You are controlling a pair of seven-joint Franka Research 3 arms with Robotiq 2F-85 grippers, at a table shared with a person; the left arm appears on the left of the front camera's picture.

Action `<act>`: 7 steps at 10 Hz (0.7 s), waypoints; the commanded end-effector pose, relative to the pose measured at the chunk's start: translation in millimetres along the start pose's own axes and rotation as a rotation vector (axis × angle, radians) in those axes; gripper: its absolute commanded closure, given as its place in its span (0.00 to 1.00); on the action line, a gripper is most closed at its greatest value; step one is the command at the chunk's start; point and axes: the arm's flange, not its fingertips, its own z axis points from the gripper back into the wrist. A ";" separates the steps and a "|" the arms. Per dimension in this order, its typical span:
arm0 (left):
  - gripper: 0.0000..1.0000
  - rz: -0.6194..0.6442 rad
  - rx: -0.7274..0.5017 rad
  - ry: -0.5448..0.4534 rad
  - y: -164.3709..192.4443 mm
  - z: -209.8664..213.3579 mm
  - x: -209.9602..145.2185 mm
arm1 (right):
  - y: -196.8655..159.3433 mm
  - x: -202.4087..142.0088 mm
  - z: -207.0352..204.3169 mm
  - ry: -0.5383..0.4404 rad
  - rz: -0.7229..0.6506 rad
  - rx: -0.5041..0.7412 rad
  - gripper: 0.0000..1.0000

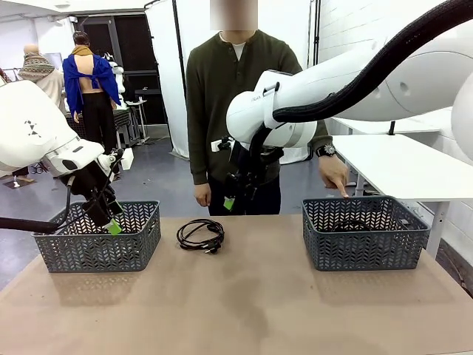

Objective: Organize the cables according to human instructions.
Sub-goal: Pick up a bundle of cables and place it in the basket indicated by the human.

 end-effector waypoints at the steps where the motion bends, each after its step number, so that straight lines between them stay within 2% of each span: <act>1: 0.00 0.002 0.003 0.000 0.0 1.4 0.2 | -2.6 -4.7 1.1 -0.012 -0.010 -0.008 0.00; 6: 0.00 0.002 0.003 0.000 0.0 1.4 0.2 | -3.8 -1.1 1.3 -0.003 -0.006 -0.002 0.00; 7: 0.00 0.002 0.003 0.000 0.0 1.4 0.2 | -10.8 7.3 -9.0 -0.010 -0.095 -0.036 0.00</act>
